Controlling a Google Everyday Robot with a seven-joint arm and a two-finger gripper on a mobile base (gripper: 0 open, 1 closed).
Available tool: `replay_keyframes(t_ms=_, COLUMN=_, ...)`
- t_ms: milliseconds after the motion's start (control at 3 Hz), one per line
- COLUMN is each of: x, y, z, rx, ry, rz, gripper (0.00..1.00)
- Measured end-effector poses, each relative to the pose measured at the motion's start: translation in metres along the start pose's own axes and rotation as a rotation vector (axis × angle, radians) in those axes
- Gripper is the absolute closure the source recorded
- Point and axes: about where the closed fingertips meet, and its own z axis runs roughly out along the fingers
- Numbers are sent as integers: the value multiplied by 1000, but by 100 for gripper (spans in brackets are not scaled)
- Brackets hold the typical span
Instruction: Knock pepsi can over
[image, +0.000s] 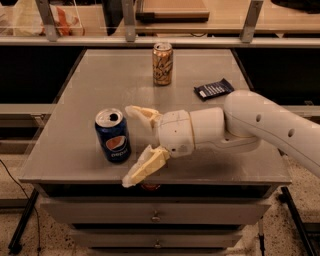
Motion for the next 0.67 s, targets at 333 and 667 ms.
replay_keyframes(t_ms=333, x=0, y=1, z=15, rx=12, ry=26, rz=2, gripper=0)
replay_keyframes(t_ms=667, x=7, y=-3, z=29, rx=5, ry=26, rz=16, gripper=0)
